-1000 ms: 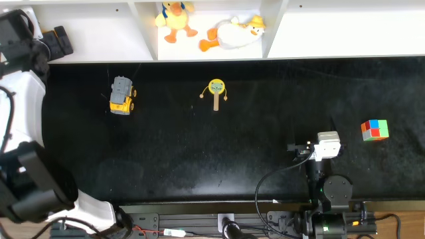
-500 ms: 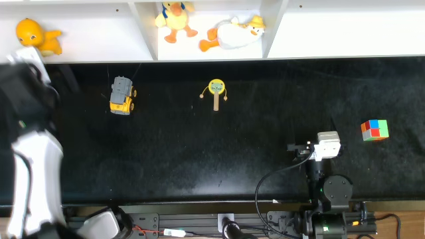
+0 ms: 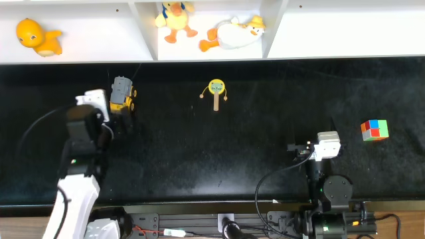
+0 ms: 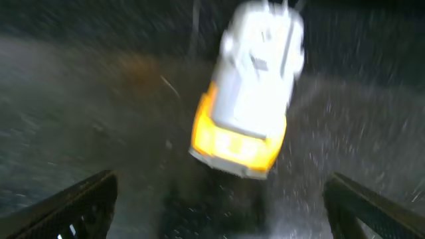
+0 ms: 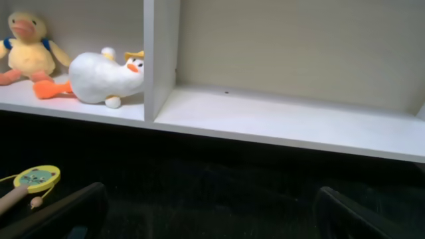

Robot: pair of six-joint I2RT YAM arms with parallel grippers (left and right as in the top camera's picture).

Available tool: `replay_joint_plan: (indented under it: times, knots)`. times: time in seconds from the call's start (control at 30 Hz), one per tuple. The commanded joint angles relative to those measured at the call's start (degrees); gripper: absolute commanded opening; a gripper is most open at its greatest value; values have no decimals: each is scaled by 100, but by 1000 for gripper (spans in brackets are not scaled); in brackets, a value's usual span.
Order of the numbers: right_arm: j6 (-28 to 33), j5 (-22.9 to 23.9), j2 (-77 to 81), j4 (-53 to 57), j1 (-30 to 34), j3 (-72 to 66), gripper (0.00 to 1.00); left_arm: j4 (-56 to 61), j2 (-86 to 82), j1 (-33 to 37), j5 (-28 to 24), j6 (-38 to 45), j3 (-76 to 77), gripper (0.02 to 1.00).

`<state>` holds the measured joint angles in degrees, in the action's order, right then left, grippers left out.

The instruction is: Store Toys

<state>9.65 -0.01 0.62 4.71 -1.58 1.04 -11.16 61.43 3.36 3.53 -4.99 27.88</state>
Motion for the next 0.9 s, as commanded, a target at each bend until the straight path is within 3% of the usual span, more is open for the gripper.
replay_joint_plan:
  times: [0.03, 0.57, 0.9]
  knots:
    - [-44, -42, -42, -33, 7, -76, 996, 66, 555, -195, 511, 83, 352, 976]
    - [-44, -42, -42, -33, 7, -79, 996, 927, 1665, -195, 50, 376, 752, 950]
    - [-44, -42, -42, -33, 7, -76, 996, 1200, 2031, -195, -48, 374, 752, 575]
